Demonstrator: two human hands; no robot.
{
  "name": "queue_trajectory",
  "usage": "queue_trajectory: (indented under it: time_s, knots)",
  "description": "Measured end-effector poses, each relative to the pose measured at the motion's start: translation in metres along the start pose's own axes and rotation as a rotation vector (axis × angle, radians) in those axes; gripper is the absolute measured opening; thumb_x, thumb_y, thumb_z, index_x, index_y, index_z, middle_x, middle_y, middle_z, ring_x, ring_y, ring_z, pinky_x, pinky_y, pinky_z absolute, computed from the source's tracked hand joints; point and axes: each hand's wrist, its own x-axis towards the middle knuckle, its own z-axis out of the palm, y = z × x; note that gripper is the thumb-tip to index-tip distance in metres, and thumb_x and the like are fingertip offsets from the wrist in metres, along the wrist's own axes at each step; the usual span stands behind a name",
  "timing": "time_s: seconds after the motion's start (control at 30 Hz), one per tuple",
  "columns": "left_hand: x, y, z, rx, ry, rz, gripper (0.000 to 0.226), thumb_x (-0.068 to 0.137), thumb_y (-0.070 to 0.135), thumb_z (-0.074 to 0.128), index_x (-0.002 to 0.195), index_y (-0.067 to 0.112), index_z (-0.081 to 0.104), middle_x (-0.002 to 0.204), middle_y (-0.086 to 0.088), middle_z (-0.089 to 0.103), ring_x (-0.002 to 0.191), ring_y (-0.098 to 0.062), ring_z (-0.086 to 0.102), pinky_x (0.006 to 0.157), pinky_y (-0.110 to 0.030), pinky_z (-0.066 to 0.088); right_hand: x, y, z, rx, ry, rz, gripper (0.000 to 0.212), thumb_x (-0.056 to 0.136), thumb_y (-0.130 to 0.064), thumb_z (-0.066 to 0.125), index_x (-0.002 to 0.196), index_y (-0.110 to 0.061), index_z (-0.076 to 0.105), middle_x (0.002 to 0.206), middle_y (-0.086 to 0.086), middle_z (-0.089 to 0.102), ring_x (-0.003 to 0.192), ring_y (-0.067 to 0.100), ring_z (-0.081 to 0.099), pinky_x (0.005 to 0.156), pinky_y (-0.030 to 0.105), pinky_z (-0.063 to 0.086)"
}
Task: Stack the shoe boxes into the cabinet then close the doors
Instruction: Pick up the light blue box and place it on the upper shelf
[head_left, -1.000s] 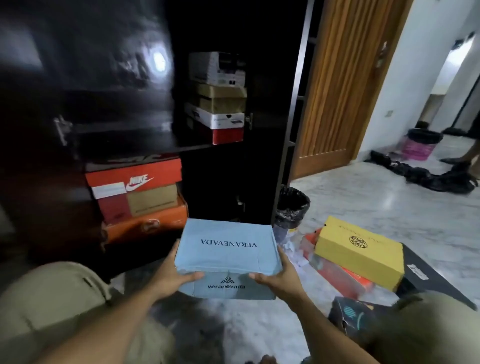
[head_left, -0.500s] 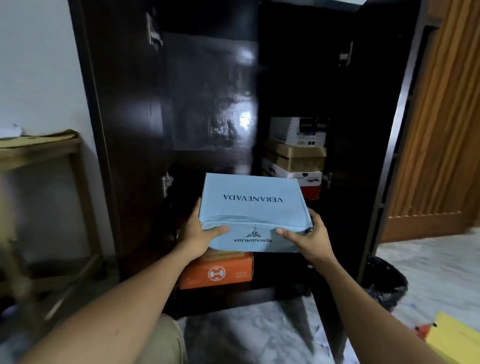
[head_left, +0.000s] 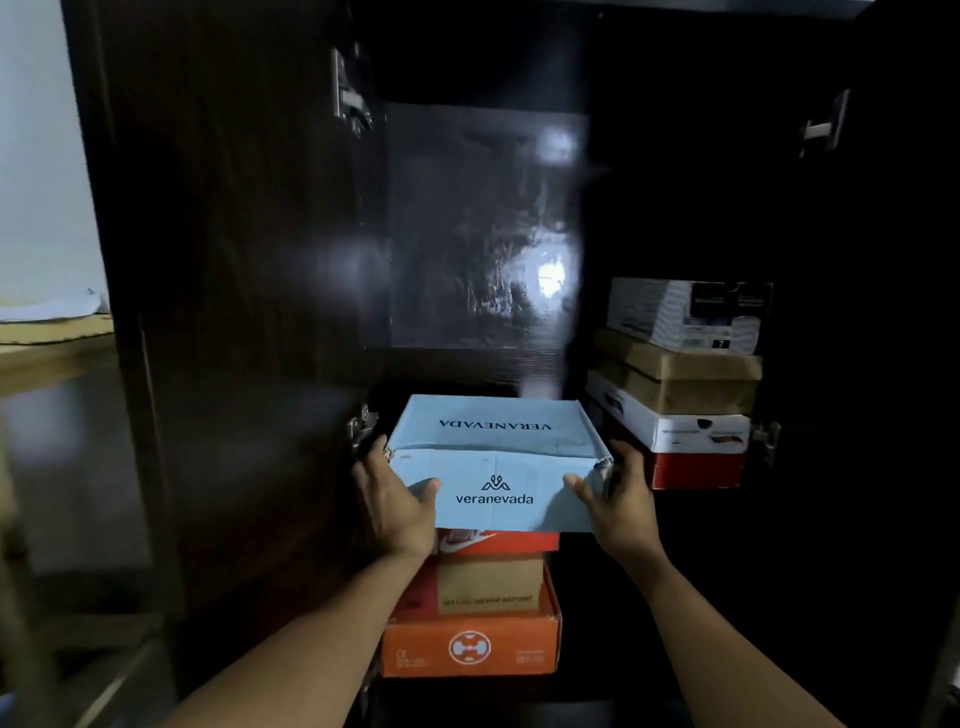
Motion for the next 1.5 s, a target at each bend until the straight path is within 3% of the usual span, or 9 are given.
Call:
queue_trajectory:
  time_s: [0.1, 0.2, 0.37, 0.6, 0.93, 1.17, 1.27, 1.37, 1.5]
  knots:
    - [0.005, -0.008, 0.015, 0.047, 0.040, 0.110, 0.085, 0.066, 0.003, 0.086, 0.139, 0.010, 0.041, 0.141, -0.016, 0.037, 0.127, -0.038, 0.046, 0.104, -0.044, 0.041, 0.014, 0.007, 0.016, -0.116, 0.029, -0.060, 0.045, 0.089, -0.014, 0.070, 0.121, -0.025, 0.040, 0.116, 0.001, 0.051, 0.103, 0.015, 0.052, 0.076, 0.019, 0.042]
    - [0.005, -0.024, 0.035, 0.164, -0.016, 0.237, 0.084, 0.067, 0.017, 0.087, 0.138, 0.012, 0.043, 0.156, -0.010, 0.020, 0.140, -0.034, 0.031, 0.111, -0.043, 0.037, 0.029, 0.017, 0.032, -0.230, 0.012, -0.093, 0.040, 0.091, -0.014, 0.065, 0.122, -0.025, 0.042, 0.115, -0.001, 0.047, 0.106, 0.020, 0.051, 0.084, 0.031, 0.042]
    - [0.021, -0.035, 0.059, 0.427, -0.049, 0.228, 0.092, 0.067, 0.046, 0.080, 0.145, 0.016, 0.042, 0.162, -0.013, 0.009, 0.143, -0.040, 0.020, 0.111, -0.055, 0.034, 0.060, 0.027, 0.051, -0.403, -0.030, -0.088, 0.050, 0.089, -0.015, 0.066, 0.130, -0.030, 0.041, 0.121, 0.002, 0.051, 0.115, 0.027, 0.053, 0.092, 0.044, 0.049]
    - [0.058, -0.043, 0.077, 0.610, -0.109, 0.219, 0.093, 0.075, 0.061, 0.064, 0.153, 0.024, 0.029, 0.164, -0.005, 0.002, 0.143, -0.033, 0.016, 0.106, -0.048, 0.027, 0.100, 0.045, 0.074, -0.392, -0.130, -0.005, 0.075, 0.081, -0.014, 0.064, 0.146, -0.035, 0.034, 0.125, 0.009, 0.067, 0.114, 0.033, 0.063, 0.097, 0.044, 0.053]
    - [0.094, -0.056, 0.093, 0.665, -0.341, 0.100, 0.099, 0.080, 0.069, 0.057, 0.157, 0.028, 0.010, 0.164, -0.003, -0.014, 0.149, -0.030, 0.018, 0.113, -0.047, 0.027, 0.132, 0.066, 0.100, -0.329, -0.304, -0.018, 0.093, 0.072, -0.033, 0.064, 0.150, -0.043, 0.013, 0.134, 0.006, 0.063, 0.120, 0.030, 0.062, 0.103, 0.047, 0.049]
    - [0.094, -0.057, 0.088, 0.575, -0.330, 0.109, 0.095, 0.081, 0.067, 0.060, 0.156, 0.027, 0.017, 0.163, 0.000, -0.012, 0.147, -0.028, 0.024, 0.112, -0.045, 0.033, 0.126, 0.064, 0.096, -0.292, -0.349, -0.071, 0.103, 0.085, -0.021, 0.066, 0.153, -0.046, -0.006, 0.148, 0.004, 0.049, 0.128, 0.026, 0.056, 0.109, 0.043, 0.044]
    - [0.094, -0.050, 0.078, 0.490, -0.367, 0.098, 0.095, 0.081, 0.063, 0.064, 0.156, 0.025, 0.020, 0.164, 0.002, -0.010, 0.147, -0.028, 0.026, 0.108, -0.045, 0.041, 0.114, 0.056, 0.091, -0.245, -0.351, -0.065, 0.102, 0.084, -0.016, 0.065, 0.153, -0.049, -0.002, 0.151, 0.000, 0.044, 0.133, 0.020, 0.049, 0.113, 0.042, 0.042]
    - [0.088, -0.036, 0.063, 0.441, -0.414, 0.092, 0.093, 0.083, 0.059, 0.066, 0.156, 0.022, 0.021, 0.165, 0.001, -0.004, 0.149, -0.026, 0.022, 0.112, -0.044, 0.038, 0.097, 0.051, 0.083, -0.232, -0.356, -0.044, 0.100, 0.078, -0.027, 0.066, 0.147, -0.061, 0.002, 0.149, 0.001, 0.045, 0.133, 0.020, 0.048, 0.111, 0.046, 0.043]
    - [0.061, -0.007, 0.044, 0.389, -0.478, 0.116, 0.092, 0.083, 0.058, 0.067, 0.155, 0.021, 0.023, 0.164, -0.001, 0.004, 0.148, -0.026, 0.024, 0.115, -0.042, 0.033, 0.056, 0.025, 0.058, -0.273, -0.364, -0.018, 0.095, 0.087, -0.023, 0.070, 0.157, -0.036, 0.007, 0.143, -0.010, 0.045, 0.133, 0.018, 0.048, 0.112, 0.039, 0.041]
